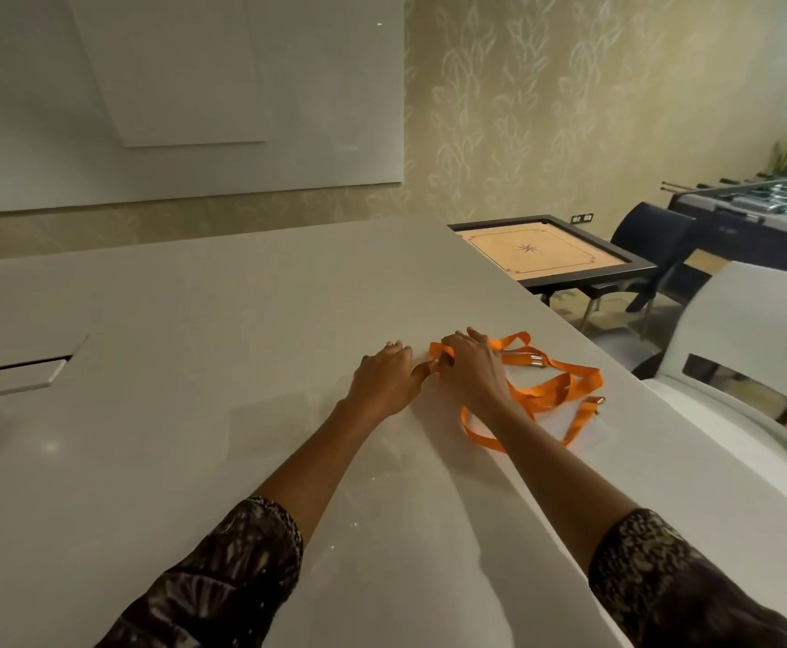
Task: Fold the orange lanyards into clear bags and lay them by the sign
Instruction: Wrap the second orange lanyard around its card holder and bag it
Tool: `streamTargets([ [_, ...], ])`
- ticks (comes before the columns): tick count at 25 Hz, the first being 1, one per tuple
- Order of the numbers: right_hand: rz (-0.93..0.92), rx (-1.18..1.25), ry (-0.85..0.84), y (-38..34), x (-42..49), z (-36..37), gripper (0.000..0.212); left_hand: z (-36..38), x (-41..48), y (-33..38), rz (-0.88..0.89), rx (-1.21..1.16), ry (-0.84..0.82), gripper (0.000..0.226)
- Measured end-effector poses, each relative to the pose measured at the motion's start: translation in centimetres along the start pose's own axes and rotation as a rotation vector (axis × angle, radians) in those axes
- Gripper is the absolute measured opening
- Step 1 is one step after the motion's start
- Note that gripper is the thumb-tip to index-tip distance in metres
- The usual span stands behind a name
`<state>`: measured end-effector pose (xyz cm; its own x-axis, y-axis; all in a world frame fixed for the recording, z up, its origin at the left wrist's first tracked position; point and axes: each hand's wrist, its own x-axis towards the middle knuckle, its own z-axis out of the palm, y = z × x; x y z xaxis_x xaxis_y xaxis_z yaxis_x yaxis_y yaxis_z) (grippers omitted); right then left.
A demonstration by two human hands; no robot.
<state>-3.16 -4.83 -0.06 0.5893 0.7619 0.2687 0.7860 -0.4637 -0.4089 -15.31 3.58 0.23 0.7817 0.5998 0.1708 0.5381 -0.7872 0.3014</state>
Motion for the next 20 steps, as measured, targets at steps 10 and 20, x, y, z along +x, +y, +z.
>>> streamTargets([
  [10, 0.311, 0.11, 0.026, 6.3, -1.4, -2.6, 0.023, 2.1, 1.2, 3.8, 0.058, -0.077, -0.106, 0.023],
  [20, 0.44, 0.226, -0.029, 7.2, -0.7, -2.2, 0.012, 3.8, 1.2, 5.7, -0.155, -0.073, -0.089, 0.026],
])
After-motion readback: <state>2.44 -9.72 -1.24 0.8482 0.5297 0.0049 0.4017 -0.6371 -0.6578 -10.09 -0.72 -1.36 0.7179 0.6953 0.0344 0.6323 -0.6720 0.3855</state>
